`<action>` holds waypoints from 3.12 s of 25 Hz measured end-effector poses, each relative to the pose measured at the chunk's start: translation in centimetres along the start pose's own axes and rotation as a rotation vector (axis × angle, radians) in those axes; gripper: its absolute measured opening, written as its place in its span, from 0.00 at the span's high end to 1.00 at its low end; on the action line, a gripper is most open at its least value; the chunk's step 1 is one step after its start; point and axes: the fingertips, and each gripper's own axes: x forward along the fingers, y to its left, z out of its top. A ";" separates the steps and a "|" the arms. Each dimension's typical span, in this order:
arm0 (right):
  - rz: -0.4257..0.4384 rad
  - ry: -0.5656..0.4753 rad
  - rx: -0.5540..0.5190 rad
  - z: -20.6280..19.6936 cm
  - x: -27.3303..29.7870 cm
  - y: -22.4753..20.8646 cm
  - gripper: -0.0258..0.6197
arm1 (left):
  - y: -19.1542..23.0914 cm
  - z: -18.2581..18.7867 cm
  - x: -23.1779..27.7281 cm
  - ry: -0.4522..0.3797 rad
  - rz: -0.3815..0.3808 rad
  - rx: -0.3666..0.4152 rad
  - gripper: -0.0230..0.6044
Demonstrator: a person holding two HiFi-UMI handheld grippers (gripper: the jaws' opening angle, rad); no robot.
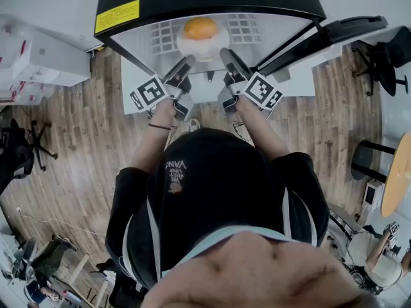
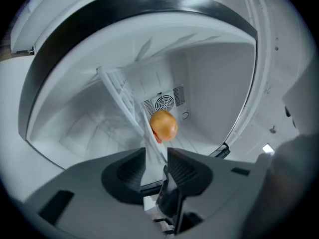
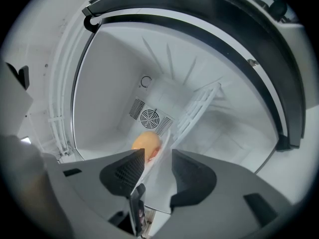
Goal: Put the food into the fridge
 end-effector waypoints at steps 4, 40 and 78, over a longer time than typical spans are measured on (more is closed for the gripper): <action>0.009 0.016 -0.050 -0.3 -0.5 0.3 0.71 | -0.1 0.1 -0.7 -0.016 0.057 0.140 0.78; -0.040 0.137 -0.773 -2.7 -0.7 1.9 0.82 | -0.5 -1.3 -0.6 0.092 0.217 0.713 0.78; -0.044 0.127 -0.759 -0.9 2.6 1.1 0.82 | 0.6 0.7 1.7 0.087 0.214 0.691 0.78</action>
